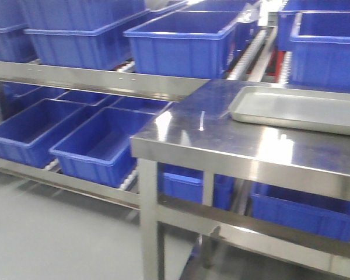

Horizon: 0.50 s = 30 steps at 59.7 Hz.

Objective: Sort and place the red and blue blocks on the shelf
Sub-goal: 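Drive the base away from the table holding both cubes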

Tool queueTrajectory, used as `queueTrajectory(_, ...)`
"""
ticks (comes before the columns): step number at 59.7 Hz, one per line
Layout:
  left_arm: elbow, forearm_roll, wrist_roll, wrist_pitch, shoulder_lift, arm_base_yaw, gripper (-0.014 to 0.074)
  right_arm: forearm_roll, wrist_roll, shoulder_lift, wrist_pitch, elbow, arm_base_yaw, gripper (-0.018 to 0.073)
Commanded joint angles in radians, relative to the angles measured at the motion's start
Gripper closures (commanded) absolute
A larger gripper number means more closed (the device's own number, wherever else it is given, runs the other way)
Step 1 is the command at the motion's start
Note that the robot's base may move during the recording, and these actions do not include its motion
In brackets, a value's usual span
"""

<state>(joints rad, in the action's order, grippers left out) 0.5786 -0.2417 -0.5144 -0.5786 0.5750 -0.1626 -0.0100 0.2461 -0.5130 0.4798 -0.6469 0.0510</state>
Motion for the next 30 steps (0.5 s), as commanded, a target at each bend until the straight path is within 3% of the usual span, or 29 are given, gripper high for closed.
queueTrajectory(1, 0.028, -0.013, -0.004, 0.075, 0.002, 0.0, 0.0473, 0.01, -0.005, -0.001, -0.091, -0.028, 0.004, 0.05)
queueTrajectory(30, 0.028, -0.013, -0.004, 0.075, 0.002, 0.0, 0.0473, 0.01, -0.005, -0.001, -0.09, -0.028, 0.003, 0.05)
